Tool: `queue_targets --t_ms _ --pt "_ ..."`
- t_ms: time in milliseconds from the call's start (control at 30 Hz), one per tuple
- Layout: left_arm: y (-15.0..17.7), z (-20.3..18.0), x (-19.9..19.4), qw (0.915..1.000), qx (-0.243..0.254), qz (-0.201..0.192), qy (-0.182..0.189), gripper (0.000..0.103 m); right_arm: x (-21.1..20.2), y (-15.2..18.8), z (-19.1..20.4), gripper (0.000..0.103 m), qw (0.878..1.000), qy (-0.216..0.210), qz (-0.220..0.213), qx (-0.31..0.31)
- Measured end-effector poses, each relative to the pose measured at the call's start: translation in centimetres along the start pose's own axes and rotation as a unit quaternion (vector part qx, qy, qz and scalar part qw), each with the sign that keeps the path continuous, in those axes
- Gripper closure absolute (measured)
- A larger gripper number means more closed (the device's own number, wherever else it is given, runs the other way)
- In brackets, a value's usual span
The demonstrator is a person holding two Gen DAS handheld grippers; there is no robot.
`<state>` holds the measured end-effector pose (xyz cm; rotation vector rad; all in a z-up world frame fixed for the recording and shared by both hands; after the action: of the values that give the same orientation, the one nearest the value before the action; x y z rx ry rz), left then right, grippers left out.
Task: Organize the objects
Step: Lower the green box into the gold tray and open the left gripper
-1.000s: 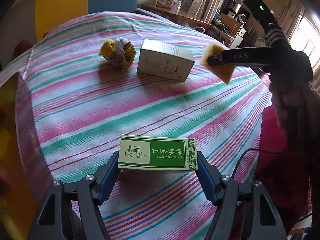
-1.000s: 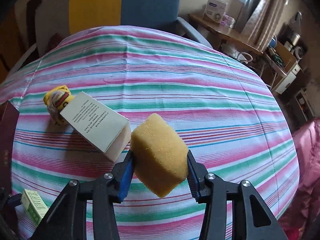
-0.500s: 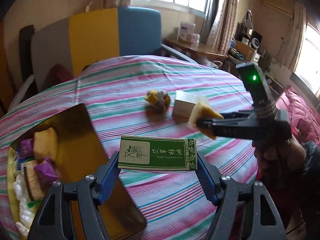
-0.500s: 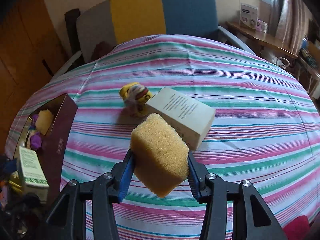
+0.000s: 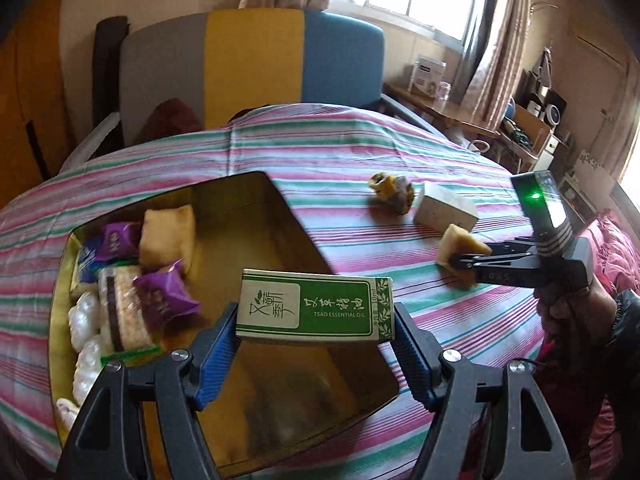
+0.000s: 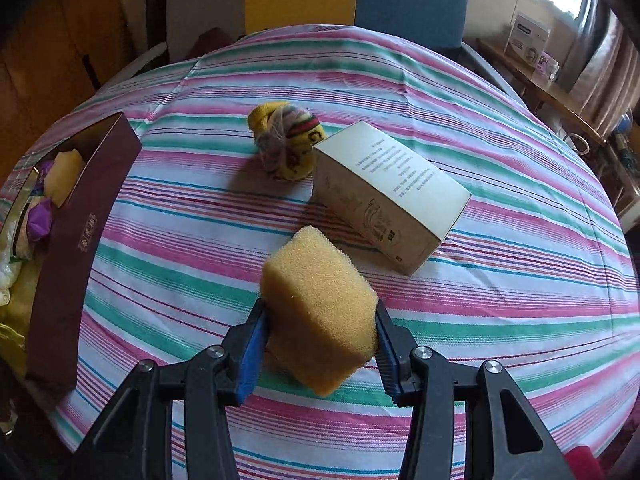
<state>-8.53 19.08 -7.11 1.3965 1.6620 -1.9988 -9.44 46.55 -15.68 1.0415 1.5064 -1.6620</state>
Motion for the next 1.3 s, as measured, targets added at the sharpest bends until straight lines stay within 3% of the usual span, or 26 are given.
queue_targets --t_ms 133,267,400,733,1033,1300 --pt "1.9 5.0 -1.6 0.9986 -0.051 0.003 -0.012 0.03 0.0 0.0 0.0 0.054 1.0 0.001 0.0 -0.002" --pt "4.0 11.1 -4.5 0.9931 -0.107 -0.006 -0.048 0.03 0.0 0.0 0.0 0.054 1.0 0.004 0.0 -0.008" --pt "5.9 14.4 -6.4 0.9878 -0.138 -0.007 -0.071 0.03 0.0 -0.1 0.0 0.054 1.0 0.004 0.0 -0.011" --pt "7.2 11.3 -2.5 0.9932 -0.097 0.041 -0.049 0.029 -0.1 0.0 0.1 0.053 1.0 0.006 -0.001 -0.013" --pt "10.8 11.8 0.1 0.9874 -0.09 0.117 -0.055 0.025 0.0 0.0 0.1 0.053 1.0 0.006 -0.001 -0.013" --pt "10.1 12.1 -1.7 0.9897 -0.103 0.086 -0.051 0.021 -0.1 -0.1 0.1 0.052 1.0 0.004 -0.002 -0.009"
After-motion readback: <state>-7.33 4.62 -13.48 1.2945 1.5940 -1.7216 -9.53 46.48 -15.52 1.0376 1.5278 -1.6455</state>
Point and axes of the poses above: each gripper's, at about its wrist camera, not at the fingertips, and x roughly the way its jaws point, z to its left, y to its underside, the point moved 10 cm from there along x, roughly the way its jaws point, and after that the axes turned 5 degrees about x, right-handed, at the moved point
